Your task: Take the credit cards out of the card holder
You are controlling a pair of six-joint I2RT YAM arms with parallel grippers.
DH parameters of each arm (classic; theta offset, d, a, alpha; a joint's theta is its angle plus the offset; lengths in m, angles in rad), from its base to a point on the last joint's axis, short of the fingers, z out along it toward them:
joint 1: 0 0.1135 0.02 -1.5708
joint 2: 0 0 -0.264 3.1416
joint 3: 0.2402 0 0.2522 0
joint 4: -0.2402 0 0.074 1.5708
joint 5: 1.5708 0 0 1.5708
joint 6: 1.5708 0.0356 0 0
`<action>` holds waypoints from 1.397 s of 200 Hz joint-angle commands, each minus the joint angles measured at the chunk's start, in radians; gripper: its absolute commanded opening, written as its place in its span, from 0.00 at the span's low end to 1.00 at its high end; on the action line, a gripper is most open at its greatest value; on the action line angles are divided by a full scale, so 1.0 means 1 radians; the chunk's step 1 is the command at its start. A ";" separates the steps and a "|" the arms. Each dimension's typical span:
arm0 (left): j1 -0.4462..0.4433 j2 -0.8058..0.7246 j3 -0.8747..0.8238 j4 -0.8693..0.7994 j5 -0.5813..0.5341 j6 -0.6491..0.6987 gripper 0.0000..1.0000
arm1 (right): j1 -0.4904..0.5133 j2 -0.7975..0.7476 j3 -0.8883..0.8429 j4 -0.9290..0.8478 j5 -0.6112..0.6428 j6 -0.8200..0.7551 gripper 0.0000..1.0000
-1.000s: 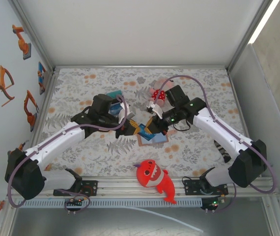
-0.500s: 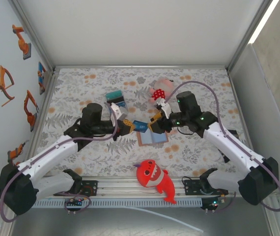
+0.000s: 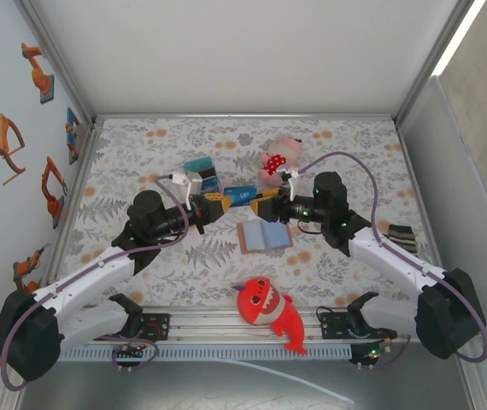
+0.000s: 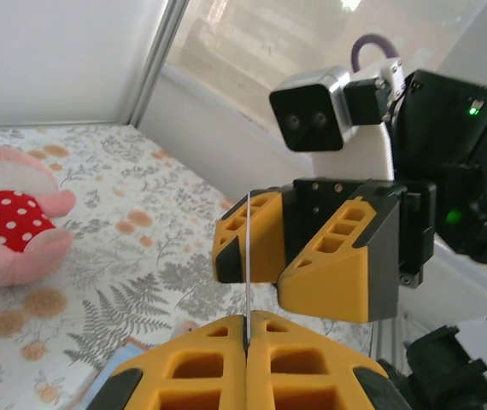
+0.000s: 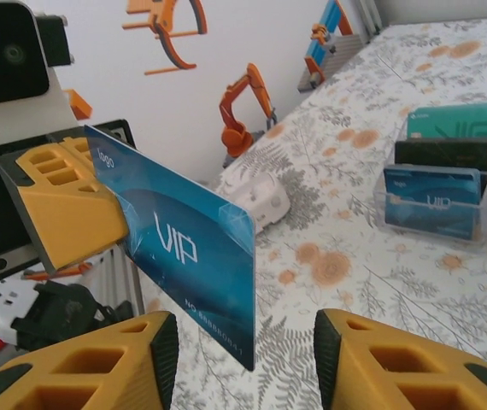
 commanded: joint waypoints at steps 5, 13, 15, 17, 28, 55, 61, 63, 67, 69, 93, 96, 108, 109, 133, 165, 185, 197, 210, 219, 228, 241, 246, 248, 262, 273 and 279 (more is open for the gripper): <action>0.005 0.013 -0.008 0.129 0.022 -0.083 0.00 | -0.005 0.026 0.000 0.198 -0.071 0.089 0.45; 0.005 0.019 -0.009 0.139 0.029 -0.091 0.00 | -0.005 0.036 0.001 0.233 -0.093 0.102 0.44; 0.005 0.021 -0.009 0.144 0.032 -0.093 0.00 | -0.004 0.039 0.001 0.242 -0.100 0.106 0.43; 0.005 0.023 -0.008 0.148 0.034 -0.096 0.00 | -0.004 0.041 0.001 0.249 -0.106 0.111 0.43; 0.005 0.030 -0.009 0.163 0.042 -0.105 0.00 | -0.005 0.051 0.005 0.296 -0.135 0.134 0.37; 0.006 0.041 -0.012 0.186 0.043 -0.124 0.00 | -0.004 0.056 0.010 0.355 -0.176 0.162 0.12; 0.006 0.041 -0.010 0.185 0.042 -0.129 0.00 | -0.005 0.053 0.009 0.356 -0.178 0.161 0.06; 0.007 0.040 -0.010 0.183 0.042 -0.129 0.01 | -0.005 0.051 0.009 0.356 -0.179 0.161 0.04; 0.007 0.041 -0.009 0.181 0.042 -0.128 0.03 | -0.005 0.047 0.009 0.356 -0.178 0.160 0.01; 0.007 0.041 -0.008 0.179 0.041 -0.129 0.05 | -0.005 0.044 0.008 0.356 -0.180 0.159 0.00; 0.012 0.021 0.010 0.112 0.038 -0.098 0.28 | -0.006 0.026 0.003 0.343 -0.188 0.154 0.00; 0.012 0.017 0.014 0.094 0.038 -0.090 0.31 | -0.006 0.024 0.004 0.340 -0.190 0.152 0.00; 0.015 -0.008 0.039 0.009 0.033 -0.044 0.42 | -0.007 0.017 0.007 0.315 -0.196 0.141 0.00; 0.015 -0.011 0.041 0.002 0.033 -0.038 0.43 | -0.007 0.017 0.009 0.311 -0.197 0.140 0.00; 0.017 -0.064 0.132 -0.248 0.016 0.103 0.61 | -0.005 0.002 0.033 0.149 -0.182 0.057 0.00; 0.016 -0.081 0.306 -0.622 -0.037 0.326 0.71 | -0.001 -0.025 0.065 -0.051 -0.172 -0.064 0.00; 0.015 -0.048 0.405 -0.774 -0.038 0.427 0.71 | -0.002 -0.029 0.088 -0.151 -0.182 -0.124 0.00; 0.016 -0.016 0.459 -0.850 -0.031 0.481 0.70 | -0.001 -0.027 0.101 -0.188 -0.197 -0.146 0.00; 0.015 0.024 0.514 -0.922 -0.021 0.531 0.69 | 0.000 -0.026 0.111 -0.210 -0.221 -0.162 0.00; 0.015 0.054 0.549 -0.965 -0.006 0.559 0.68 | 0.000 -0.026 0.117 -0.225 -0.238 -0.176 0.00; 0.016 0.081 0.582 -1.006 0.016 0.589 0.67 | 0.000 -0.026 0.123 -0.242 -0.249 -0.189 0.00; 0.014 0.124 0.629 -1.059 0.058 0.627 0.66 | 0.000 -0.026 0.132 -0.268 -0.261 -0.209 0.00; 0.013 0.142 0.648 -1.081 0.077 0.644 0.66 | 0.000 -0.026 0.136 -0.278 -0.266 -0.217 0.00; 0.014 0.147 0.655 -1.093 0.085 0.652 0.65 | 0.000 -0.026 0.138 -0.282 -0.268 -0.221 0.00; 0.013 0.194 0.702 -1.160 0.125 0.705 0.65 | 0.000 -0.026 0.148 -0.305 -0.284 -0.236 0.00; 0.014 0.227 0.730 -1.206 0.155 0.745 0.64 | 0.000 -0.025 0.152 -0.316 -0.297 -0.244 0.00; 0.013 0.241 0.744 -1.222 0.166 0.757 0.61 | 0.000 -0.025 0.155 -0.321 -0.305 -0.248 0.00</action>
